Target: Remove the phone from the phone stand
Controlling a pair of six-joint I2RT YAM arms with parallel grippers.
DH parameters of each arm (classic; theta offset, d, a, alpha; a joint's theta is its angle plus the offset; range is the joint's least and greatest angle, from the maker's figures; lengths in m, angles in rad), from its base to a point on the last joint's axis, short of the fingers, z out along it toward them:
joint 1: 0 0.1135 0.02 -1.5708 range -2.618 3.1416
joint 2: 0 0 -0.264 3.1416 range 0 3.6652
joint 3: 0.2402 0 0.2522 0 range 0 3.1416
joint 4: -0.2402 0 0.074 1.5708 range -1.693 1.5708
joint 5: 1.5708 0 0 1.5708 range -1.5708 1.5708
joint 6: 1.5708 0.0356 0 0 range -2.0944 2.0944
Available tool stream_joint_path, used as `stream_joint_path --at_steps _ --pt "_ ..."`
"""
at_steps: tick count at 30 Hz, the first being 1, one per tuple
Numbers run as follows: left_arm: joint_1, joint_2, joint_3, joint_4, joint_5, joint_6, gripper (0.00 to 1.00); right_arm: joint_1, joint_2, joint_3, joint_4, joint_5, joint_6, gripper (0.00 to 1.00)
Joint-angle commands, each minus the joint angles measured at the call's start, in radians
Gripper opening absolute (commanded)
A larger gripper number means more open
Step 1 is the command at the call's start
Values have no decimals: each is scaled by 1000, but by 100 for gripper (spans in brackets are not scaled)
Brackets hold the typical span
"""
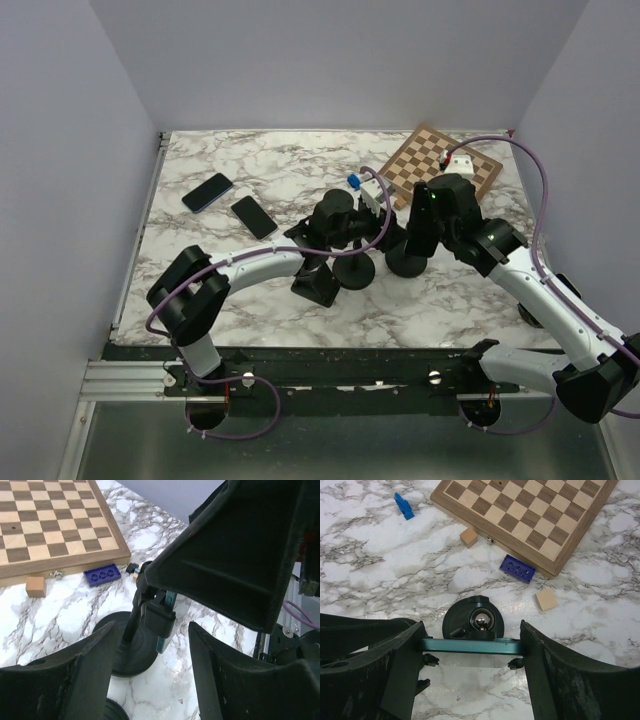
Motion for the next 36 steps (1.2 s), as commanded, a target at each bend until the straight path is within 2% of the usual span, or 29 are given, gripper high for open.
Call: stream_joint_path --at_steps 1,4,9,13,22,27,29,33,36 --pt "11 44 48 83 121 21 64 -5 -26 7 100 -34 -12 1" --pt "13 74 66 115 169 6 55 -7 -23 9 100 -37 -14 1" --pt "13 105 79 147 212 -10 54 -10 -22 17 101 -52 -19 1" --pt "13 115 79 144 221 -7 46 -14 -21 15 101 -53 -25 1" --pt "16 117 46 162 244 -5 45 -20 -18 24 100 -59 -44 1" --pt "22 119 34 169 258 -13 58 -23 -18 29 98 -59 -54 1" --pt "24 119 32 167 258 -11 58 -24 -20 29 98 -64 -55 1" --pt "27 118 36 165 265 -11 51 -25 -16 27 98 -68 -56 1" --pt "30 112 25 165 281 -4 54 -28 -16 27 96 -59 -61 1"
